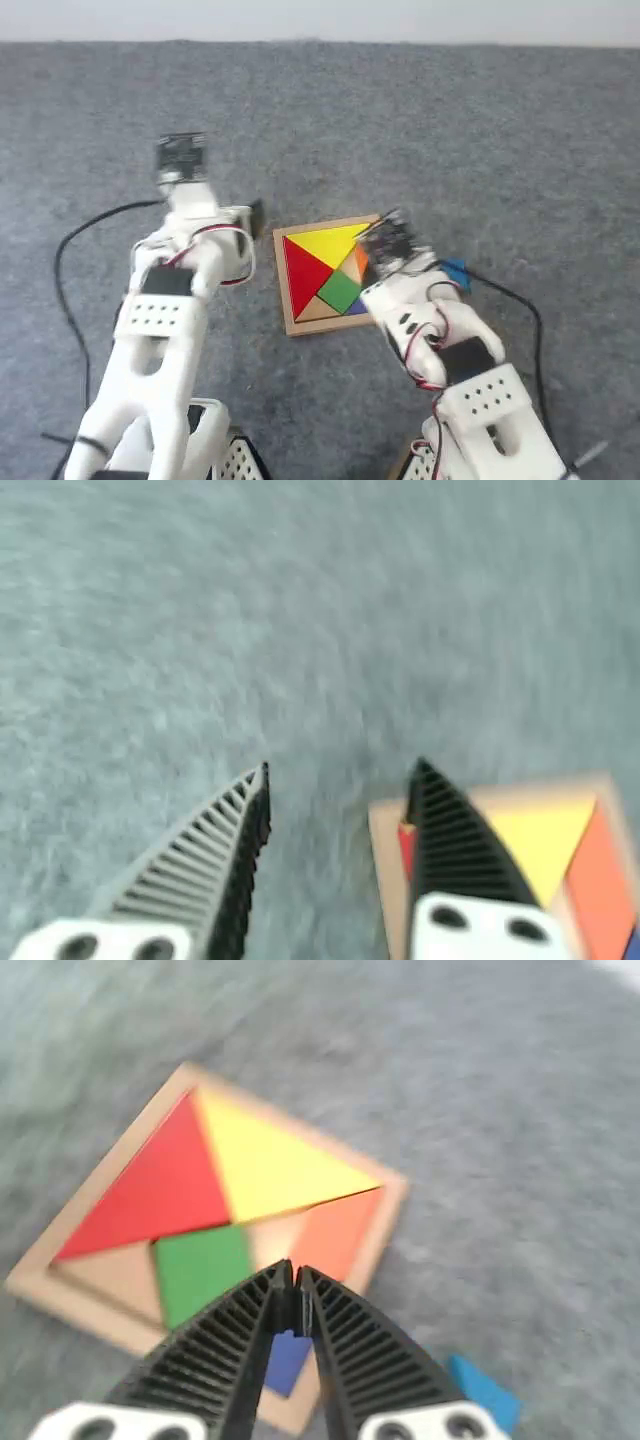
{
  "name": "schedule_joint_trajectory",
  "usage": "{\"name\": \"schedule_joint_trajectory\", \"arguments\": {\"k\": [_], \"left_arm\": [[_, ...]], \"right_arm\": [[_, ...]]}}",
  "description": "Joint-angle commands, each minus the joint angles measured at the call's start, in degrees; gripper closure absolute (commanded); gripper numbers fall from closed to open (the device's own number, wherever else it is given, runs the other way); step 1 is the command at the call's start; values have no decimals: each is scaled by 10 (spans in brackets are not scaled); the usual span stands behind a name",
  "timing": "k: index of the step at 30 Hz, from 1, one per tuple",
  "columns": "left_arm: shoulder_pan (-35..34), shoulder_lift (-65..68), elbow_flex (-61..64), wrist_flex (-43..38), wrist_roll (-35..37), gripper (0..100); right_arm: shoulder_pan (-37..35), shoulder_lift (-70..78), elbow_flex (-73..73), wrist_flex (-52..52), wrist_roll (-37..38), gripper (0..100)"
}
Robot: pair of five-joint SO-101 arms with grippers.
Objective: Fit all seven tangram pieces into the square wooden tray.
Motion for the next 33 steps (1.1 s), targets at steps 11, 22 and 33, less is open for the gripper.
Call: {"name": "schedule_joint_trajectory", "arguments": {"k": [11,22,33], "left_arm": [[-17,2,-21,-18,29,948],[-17,4,-20,-25,31,948],[-16,4,-15,-34,30,948]], "right_arm": [[-23,438,-273,14,72,986],[83,470,-436,267,91,932],[237,474,-387,280,243,757]]}}
